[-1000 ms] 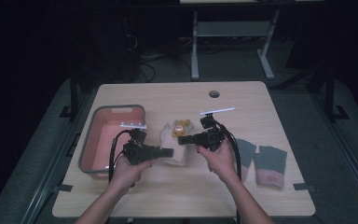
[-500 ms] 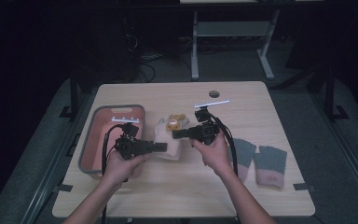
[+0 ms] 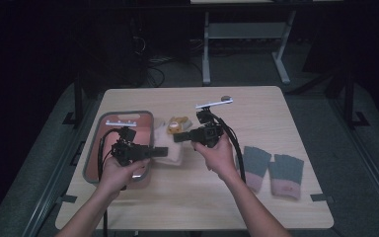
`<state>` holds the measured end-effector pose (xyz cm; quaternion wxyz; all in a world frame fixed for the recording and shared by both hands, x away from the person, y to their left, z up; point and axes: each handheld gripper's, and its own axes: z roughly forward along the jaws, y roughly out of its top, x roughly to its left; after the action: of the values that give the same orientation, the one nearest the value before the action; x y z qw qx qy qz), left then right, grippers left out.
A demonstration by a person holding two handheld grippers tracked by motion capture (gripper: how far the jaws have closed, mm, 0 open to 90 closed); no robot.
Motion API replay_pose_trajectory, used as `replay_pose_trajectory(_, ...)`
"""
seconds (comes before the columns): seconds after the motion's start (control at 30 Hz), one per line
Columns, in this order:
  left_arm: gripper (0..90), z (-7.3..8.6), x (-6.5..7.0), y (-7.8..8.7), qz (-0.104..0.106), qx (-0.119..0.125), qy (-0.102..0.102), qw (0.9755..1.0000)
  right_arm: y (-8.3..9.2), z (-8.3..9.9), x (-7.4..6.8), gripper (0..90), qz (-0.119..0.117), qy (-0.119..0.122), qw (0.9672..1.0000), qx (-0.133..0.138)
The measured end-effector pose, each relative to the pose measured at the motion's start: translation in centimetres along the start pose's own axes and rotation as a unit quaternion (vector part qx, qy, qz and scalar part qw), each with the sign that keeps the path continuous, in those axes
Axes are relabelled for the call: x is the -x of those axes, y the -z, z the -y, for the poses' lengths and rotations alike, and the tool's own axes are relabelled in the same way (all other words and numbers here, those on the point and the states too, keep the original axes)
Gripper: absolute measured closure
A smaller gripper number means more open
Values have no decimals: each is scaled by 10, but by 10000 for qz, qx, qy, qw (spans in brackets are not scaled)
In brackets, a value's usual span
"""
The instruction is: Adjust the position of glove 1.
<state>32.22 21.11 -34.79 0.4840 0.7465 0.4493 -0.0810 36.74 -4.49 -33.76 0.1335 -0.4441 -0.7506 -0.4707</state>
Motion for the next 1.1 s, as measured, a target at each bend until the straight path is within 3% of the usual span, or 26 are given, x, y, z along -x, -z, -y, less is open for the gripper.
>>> replay_pose_trajectory(0.27,640,-2,-5,14,32,124,40,9999,-6,-9,-9,830,-46,97,9999,-14)
replay_pose_trajectory(0.87,640,-5,-14,49,-147,221,30,9996,-31,-30,-31,830,-283,219,9993,-119)
replay_pose_trajectory(1.1,640,-7,-20,62,-193,252,63,9995,-41,-38,-40,830,-274,338,9989,-180)
